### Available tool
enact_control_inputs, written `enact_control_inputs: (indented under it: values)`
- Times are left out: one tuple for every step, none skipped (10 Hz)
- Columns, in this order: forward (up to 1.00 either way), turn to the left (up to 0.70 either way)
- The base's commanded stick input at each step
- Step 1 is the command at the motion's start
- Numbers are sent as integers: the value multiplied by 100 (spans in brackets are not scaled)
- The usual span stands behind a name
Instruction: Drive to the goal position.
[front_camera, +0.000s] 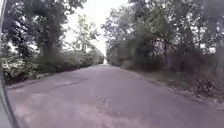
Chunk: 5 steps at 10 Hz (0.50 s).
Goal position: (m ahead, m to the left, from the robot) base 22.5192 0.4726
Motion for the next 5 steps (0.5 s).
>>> enact_control_inputs:
  values:
    - [70, 0]
    - [70, 0]
    - [70, 0]
    - [70, 0]
    - [70, 0]
